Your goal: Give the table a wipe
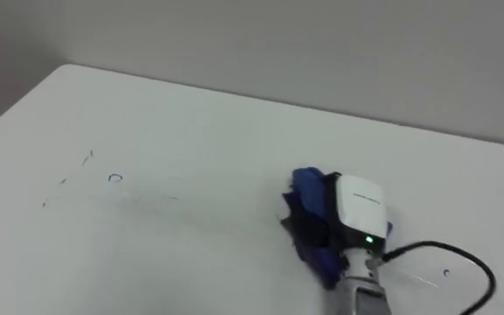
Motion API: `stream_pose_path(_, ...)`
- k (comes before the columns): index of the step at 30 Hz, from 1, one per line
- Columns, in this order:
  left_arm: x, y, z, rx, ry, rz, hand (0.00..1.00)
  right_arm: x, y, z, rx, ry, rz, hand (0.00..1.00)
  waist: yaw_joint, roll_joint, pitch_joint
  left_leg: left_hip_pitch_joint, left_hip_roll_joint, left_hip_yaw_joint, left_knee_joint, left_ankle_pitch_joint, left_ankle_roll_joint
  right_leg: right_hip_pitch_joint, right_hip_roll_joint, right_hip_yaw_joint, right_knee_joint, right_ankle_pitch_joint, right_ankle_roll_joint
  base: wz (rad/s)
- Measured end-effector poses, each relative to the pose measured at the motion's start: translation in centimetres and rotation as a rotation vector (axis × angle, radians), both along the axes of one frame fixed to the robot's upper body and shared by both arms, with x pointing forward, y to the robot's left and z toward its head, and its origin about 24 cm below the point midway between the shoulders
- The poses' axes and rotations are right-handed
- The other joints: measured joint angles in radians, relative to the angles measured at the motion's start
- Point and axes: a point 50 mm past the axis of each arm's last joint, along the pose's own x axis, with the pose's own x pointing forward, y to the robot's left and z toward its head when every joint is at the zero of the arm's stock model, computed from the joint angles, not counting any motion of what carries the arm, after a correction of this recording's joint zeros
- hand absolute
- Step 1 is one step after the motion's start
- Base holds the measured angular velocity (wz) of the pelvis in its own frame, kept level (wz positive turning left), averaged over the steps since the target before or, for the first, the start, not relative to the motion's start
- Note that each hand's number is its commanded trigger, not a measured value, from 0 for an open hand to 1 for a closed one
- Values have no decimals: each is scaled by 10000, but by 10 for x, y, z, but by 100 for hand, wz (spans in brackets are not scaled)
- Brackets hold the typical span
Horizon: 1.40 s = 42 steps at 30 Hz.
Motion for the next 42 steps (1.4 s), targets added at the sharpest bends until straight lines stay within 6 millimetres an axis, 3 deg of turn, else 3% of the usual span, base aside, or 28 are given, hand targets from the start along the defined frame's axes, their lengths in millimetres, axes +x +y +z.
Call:
stream_pose_path(2, 3, 5, 2, 104, -134, 204, 0, -14, -23, -3, -517, 58, -932, 100, -81, 140, -86, -10, 96, 239, 202, -251, 163, -192, -193, -21, 770, -119, 122, -3)
stream_pose_path(3, 5, 8, 3, 152, -275, 257, 0, -22, -35, -4, -813, 213, -1387, 100, -113, 101, -60, -13, 135, 320, 379, -392, 258, -436, -419, 7, 1439, -120, 140, -9)
stream_pose_path(6, 14, 16, 6, 387, -638, 142, 0, -34, -47, -10, -1010, 741, -2142, 100, -314, 135, -92, -88, 301, 379, 969, -698, 433, -908, -901, 12, 2814, -45, 262, -6)
stream_pose_path(7, 19, 16, 7, 424, -825, 11, 0, -34, -49, -11, -1021, 833, -2404, 100, -309, 159, -104, -200, 433, 391, 1212, -812, 432, -1181, -1254, 184, 3276, -185, 339, -6)
stream_pose_path(8, 23, 16, 8, 429, -918, -104, 0, -34, -48, -11, -1018, 871, -2483, 100, -283, 164, -103, -275, 515, 385, 1318, -846, 418, -1308, -1405, 342, 3358, -232, 397, -10)
stream_pose_path(11, 41, 9, 6, 233, -1258, -393, 0, -23, -39, -12, -857, 805, -2633, 100, -177, 115, -70, -762, 816, 352, 1631, -892, 307, -1519, -1774, 1211, 2001, -25, 603, -11)
stream_pose_path(12, 46, 4, 3, 95, -1177, -636, 0, -16, -33, -11, -690, 622, -2626, 100, -192, 88, -55, -957, 853, 273, 1705, -866, 258, -1344, -1873, 1355, 1092, 311, 692, 7)
stream_pose_path(13, 55, 0, 3, -53, -1332, -757, 0, -9, -24, -11, -342, 439, -2670, 100, -212, -26, 13, -1160, 904, 191, 1772, -830, 185, -1181, -1963, 1386, 369, 690, 780, 11)
stream_pose_path(14, 61, -2, 4, -123, -1462, -778, 0, -5, -20, -10, -180, 328, -2659, 100, -210, -112, 47, -1263, 917, 152, 1791, -801, 131, -1135, -1993, 1357, 145, 848, 799, 8)
stream_pose_path(16, 77, -8, 6, -289, -1787, -1041, 0, 20, 4, -8, 772, 75, -2351, 100, -77, -295, 137, -1489, 1157, 140, 1818, -734, -218, -1058, -1822, 1337, -319, 1316, 780, -13)
stream_pose_path(17, 80, -11, 6, -378, -1872, -1061, 0, 26, 9, -6, 994, 23, -2194, 100, -53, -305, 139, -1547, 1233, 140, 1824, -713, -316, -1044, -1788, 1336, -372, 1374, 781, -20)
stream_pose_path(20, 91, -16, 7, -646, -2228, -1027, 0, 52, 31, 5, 1480, -333, -1026, 100, 38, -360, 156, -1845, 1646, 103, 1811, -572, -940, -1197, -1467, 1166, -329, 1534, 733, -7)
stream_pose_path(21, 92, -19, 7, -804, -2348, -868, 0, 58, 35, 9, 1409, -548, -518, 100, 29, -314, 131, -1985, 1843, -14, 1769, -479, -1260, -1198, -1247, 856, -242, 1273, 994, 14)
stream_pose_path(22, 91, -22, 6, -944, -2404, -769, 0, 62, 38, 13, 1339, -771, -191, 100, -14, -136, 106, -2100, 2109, -216, 1626, -303, -1595, -1277, -941, 520, 24, 844, 928, 29)
stream_pose_path(23, 90, -24, 5, -1017, -2417, -712, 0, 62, 38, 14, 1309, -834, -87, 100, -102, -62, 82, -2128, 2257, -366, 1504, -175, -1767, -1344, -803, 357, 247, 643, 801, 72)
stream_pose_path(24, 89, -26, 4, -1094, -2434, -665, 0, 62, 36, 16, 1166, -957, 75, 100, -381, -81, 71, -2239, 2418, -369, 1423, 207, -1940, -1412, -791, -125, 713, 120, 590, 127)
stream_pose_path(25, 88, -29, 4, -1153, -2448, -728, 0, 58, 26, 17, 910, -1027, -117, 100, -743, -137, 135, -2445, 2435, -12, 1544, 603, -1853, -1436, -835, -254, 1080, -352, 518, 137)
stream_pose_path(27, 77, -26, 2, -950, -2161, -1018, 0, 46, 5, 14, 410, -868, -570, 100, -787, -170, 122, -2589, 2338, 546, 1991, 780, -1666, -1333, -688, -61, 1211, -677, 461, 90)
stream_pose_path(29, 51, -13, -1, -458, -1455, -1020, 0, 26, -13, 8, -61, -614, -999, 100, -747, -80, -17, -2587, 2070, 644, 2359, 697, -1518, -1217, -475, 238, 1115, -693, 309, 23)
stream_pose_path(31, 8, 1, -3, -91, -350, -258, 0, 3, -33, 3, -317, -268, -1662, 100, -729, -14, -63, -2060, 1265, 542, 2177, 292, -930, -962, -256, 963, 928, -630, 172, -12)
stream_pose_path(34, -30, 5, -4, -112, 639, 313, 0, -13, -50, 3, -691, -34, -2038, 100, -635, 162, -146, -1366, 992, 769, 1359, 112, -733, -955, 201, 2009, 731, -487, 1, -34)
stream_pose_path(36, -37, 6, -4, -242, 821, 600, 0, -17, -52, 2, -728, 61, -2109, 100, -515, 231, -159, -1187, 964, 804, 1169, 10, -683, -928, 358, 2330, 555, -252, -34, -58)
stream_pose_path(38, -33, 7, -4, -256, 663, 686, 0, -19, -51, 0, -692, 134, -2114, 100, -523, 286, -175, -1091, 928, 787, 1066, -5, -659, -831, 387, 2337, 259, 21, -39, -51)
stream_pose_path(40, -18, 5, -4, -386, 214, 732, 0, -17, -46, -1, -543, 153, -1976, 100, -521, 403, -213, -1010, 799, 637, 916, -22, -619, -711, 377, 2277, -133, 355, 22, -44)
stream_pose_path(42, 2, 4, -3, -372, -238, 510, 0, -14, -42, -1, -358, 175, -1900, 100, -577, 369, -182, -1003, 744, 491, 836, 11, -551, -625, 388, 2177, -401, 554, 79, -18)
